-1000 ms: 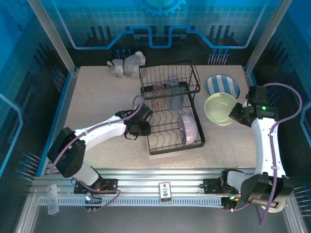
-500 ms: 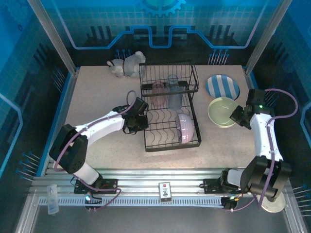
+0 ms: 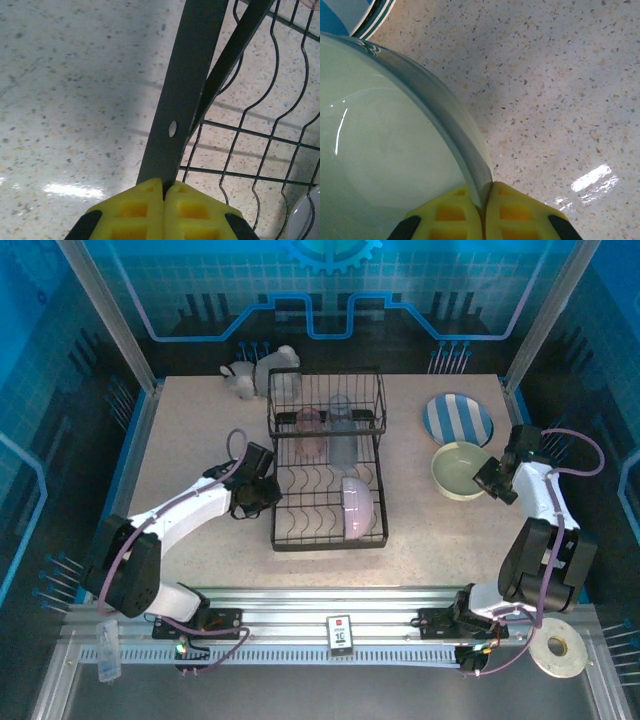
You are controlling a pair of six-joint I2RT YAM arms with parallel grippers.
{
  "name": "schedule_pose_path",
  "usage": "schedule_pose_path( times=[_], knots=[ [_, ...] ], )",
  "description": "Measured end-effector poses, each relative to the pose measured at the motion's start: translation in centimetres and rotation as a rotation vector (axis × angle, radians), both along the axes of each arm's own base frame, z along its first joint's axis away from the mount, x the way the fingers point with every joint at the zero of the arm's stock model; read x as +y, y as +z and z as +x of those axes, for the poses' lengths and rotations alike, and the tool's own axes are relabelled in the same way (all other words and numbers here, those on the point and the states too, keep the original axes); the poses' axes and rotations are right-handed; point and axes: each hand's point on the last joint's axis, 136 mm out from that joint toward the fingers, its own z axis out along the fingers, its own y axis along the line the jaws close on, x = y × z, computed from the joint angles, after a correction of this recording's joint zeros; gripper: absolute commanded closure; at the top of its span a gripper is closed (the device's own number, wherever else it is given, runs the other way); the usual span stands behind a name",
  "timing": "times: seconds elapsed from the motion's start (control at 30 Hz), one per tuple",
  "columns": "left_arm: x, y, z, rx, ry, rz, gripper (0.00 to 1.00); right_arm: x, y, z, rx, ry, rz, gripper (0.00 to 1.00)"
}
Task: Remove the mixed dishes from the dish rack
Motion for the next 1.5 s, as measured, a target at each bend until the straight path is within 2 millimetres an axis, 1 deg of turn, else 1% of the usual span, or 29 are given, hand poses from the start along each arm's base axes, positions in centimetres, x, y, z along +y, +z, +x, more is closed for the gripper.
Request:
schedule_pose_path(
  times=[0.1,0.27,0.33,0.4,0.47,0.57,0.7,0.73,0.93,1.07,1.17,1.33,1.43,1.5],
  knots=[
    [0.3,0.0,-0.2,-0.002,0.002,0.001,0.99,0.0,-0.7,0.4,0.003,-0.003,0.016,1.00],
    [0.3,0.0,-0.3,-0.001,-0.014,0.002,0.73,-0.3,-1.9,0.5,0.027,-0.024,0.041,1.00],
    [0.5,0.3,-0.4,-0.007,-0.010,0.001,0.63,-0.4,-2.3,0.5,0.036,-0.029,0.047,1.00],
    [0.7,0.9,-0.4,-0.023,-0.003,-0.005,0.53,-0.4,-2.7,0.5,0.046,-0.033,0.054,1.00],
    [0.9,1.9,-0.5,-0.047,-0.006,-0.010,0.45,-0.5,-3.1,0.5,0.054,-0.038,0.065,1.00],
    [1.0,3.2,-0.8,-0.085,-0.025,-0.014,0.38,-0.6,-3.9,0.5,0.071,-0.048,0.085,1.00],
    [1.3,4.8,-1.4,-0.123,-0.052,-0.013,0.30,-0.6,-3.9,1.3,0.060,-0.048,0.105,1.00],
    [1.3,5.2,-1.5,-0.134,-0.059,-0.013,0.29,-0.6,-3.9,1.4,0.059,-0.048,0.108,0.99],
    [1.4,8.2,-2.2,-0.228,-0.100,-0.039,0.25,-0.7,-4.0,2.2,0.053,-0.047,0.118,0.85],
    [1.2,9.7,-2.8,-0.274,-0.123,-0.067,0.25,-0.5,-3.7,2.8,0.029,-0.049,0.139,0.71],
    [0.9,10.4,-3.1,-0.293,-0.145,-0.086,0.25,-0.3,-3.3,3.2,0.004,-0.048,0.151,0.59],
    [0.1,11.0,-3.6,-0.302,-0.187,-0.125,0.26,-0.1,-1.3,3.6,-0.058,-0.052,0.157,0.38],
    [-0.5,11.3,-3.9,-0.303,-0.216,-0.157,0.27,0.0,0.1,3.7,-0.099,-0.056,0.153,0.27],
    [-1.1,11.5,-3.9,-0.306,-0.234,-0.184,0.28,0.1,1.2,3.7,-0.128,-0.057,0.153,0.22]
  ],
)
